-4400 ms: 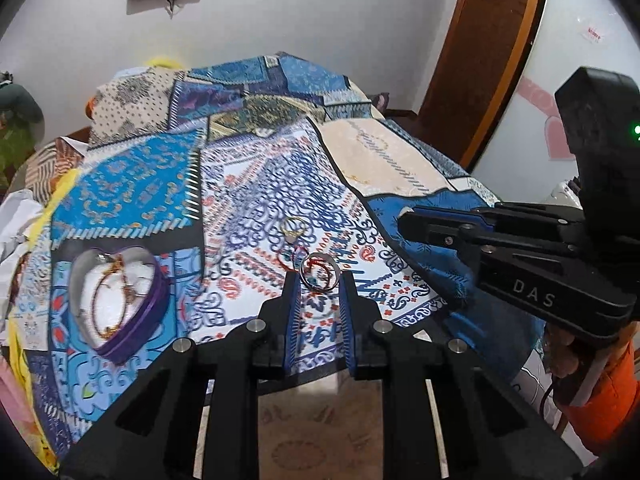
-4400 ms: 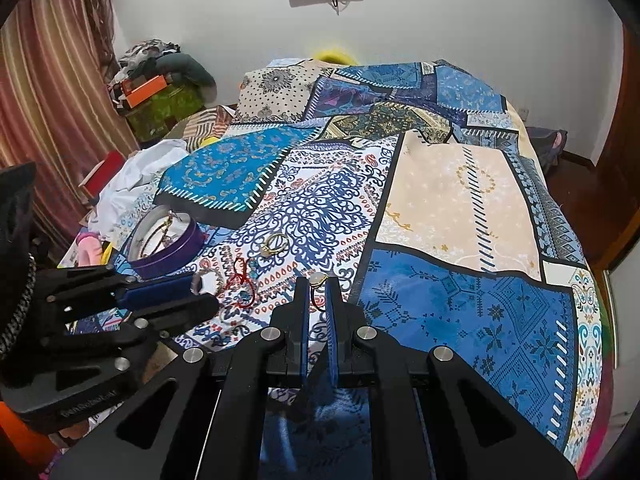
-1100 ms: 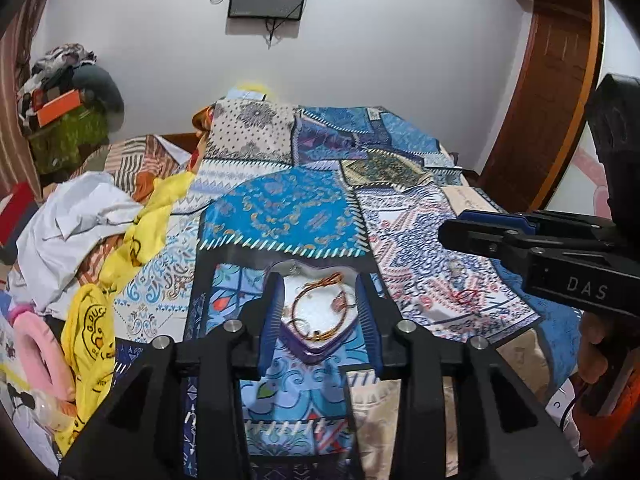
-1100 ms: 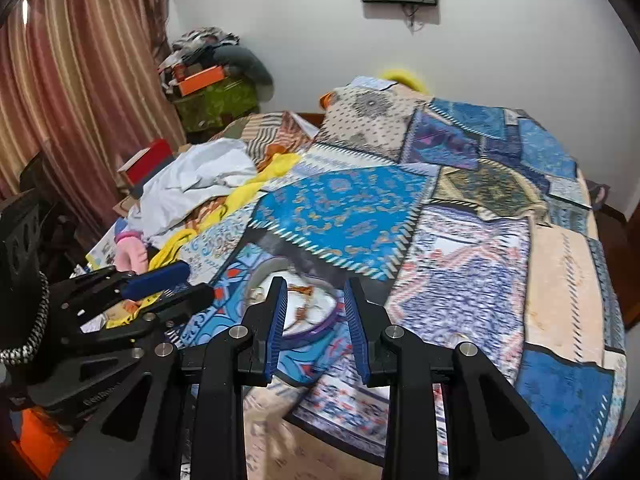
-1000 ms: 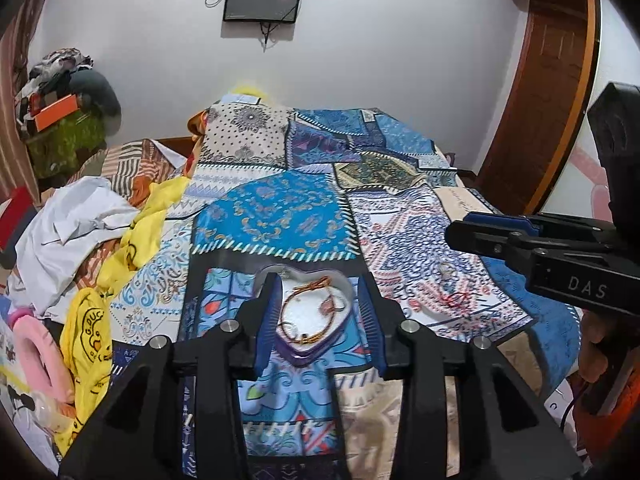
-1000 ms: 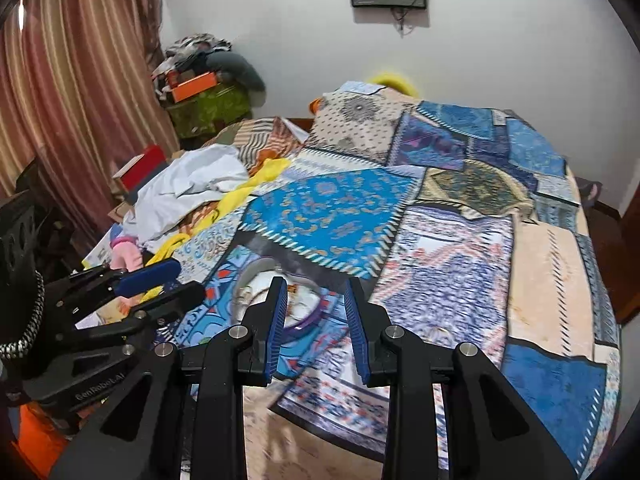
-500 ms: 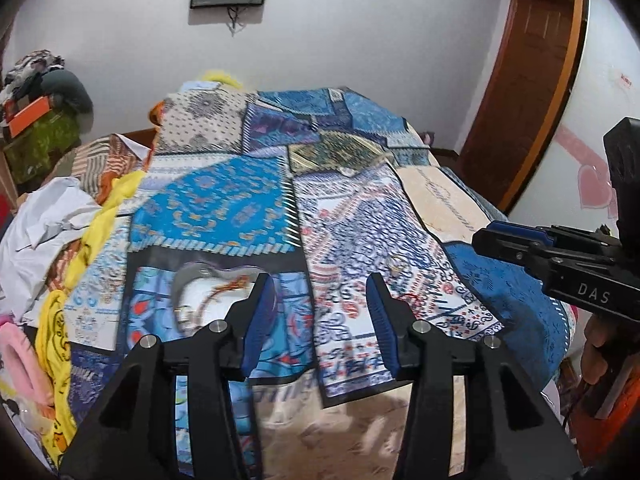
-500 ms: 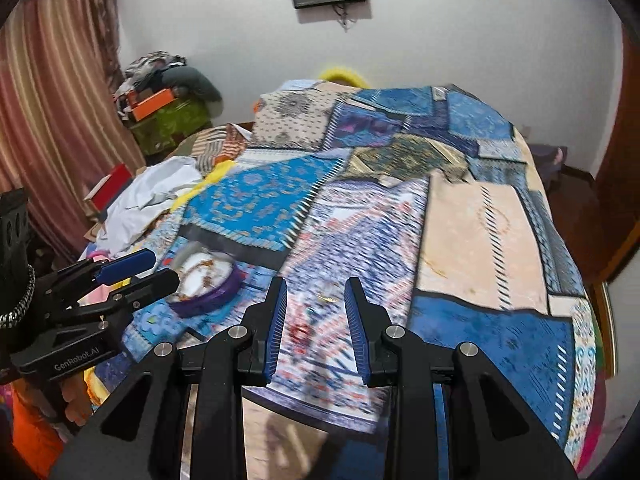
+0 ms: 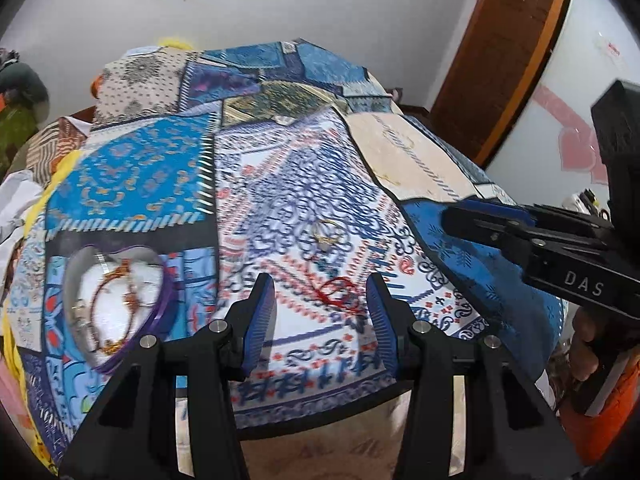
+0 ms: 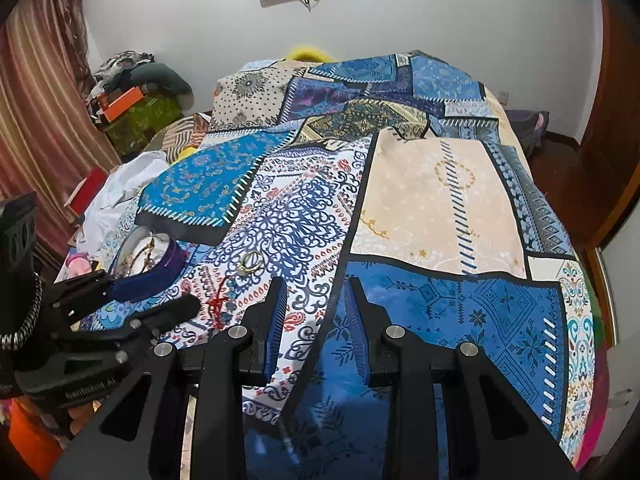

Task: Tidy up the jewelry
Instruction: 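Move both tools back to the remaining rings and red beads on the cloth, then grasp the red beaded item with the left tool while the right grasps a gold ring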

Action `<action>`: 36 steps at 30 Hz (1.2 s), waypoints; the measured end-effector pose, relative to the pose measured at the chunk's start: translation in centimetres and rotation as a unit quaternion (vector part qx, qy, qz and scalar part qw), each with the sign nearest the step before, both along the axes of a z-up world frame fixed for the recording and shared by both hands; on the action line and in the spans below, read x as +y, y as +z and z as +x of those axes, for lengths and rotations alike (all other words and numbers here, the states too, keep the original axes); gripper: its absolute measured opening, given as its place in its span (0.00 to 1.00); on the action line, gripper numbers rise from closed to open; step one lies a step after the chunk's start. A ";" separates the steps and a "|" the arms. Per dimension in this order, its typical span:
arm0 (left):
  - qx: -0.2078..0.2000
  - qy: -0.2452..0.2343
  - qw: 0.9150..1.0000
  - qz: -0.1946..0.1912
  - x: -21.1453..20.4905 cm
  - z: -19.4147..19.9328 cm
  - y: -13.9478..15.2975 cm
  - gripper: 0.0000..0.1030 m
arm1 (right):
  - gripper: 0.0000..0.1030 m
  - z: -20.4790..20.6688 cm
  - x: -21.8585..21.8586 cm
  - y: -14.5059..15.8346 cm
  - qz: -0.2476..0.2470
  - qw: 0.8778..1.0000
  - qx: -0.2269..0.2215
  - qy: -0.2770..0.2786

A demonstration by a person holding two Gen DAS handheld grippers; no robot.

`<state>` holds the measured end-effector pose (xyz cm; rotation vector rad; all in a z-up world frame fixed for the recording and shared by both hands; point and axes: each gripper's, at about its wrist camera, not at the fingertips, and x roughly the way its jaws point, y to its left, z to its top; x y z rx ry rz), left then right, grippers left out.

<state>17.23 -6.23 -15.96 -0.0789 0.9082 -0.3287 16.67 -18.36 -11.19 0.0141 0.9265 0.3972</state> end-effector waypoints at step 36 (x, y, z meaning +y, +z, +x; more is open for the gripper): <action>-0.040 0.049 0.998 -0.027 4.0 0.7 0.2 0.06 | 0.26 2.6 8.1 -4.1 -0.069 0.988 0.031 0.133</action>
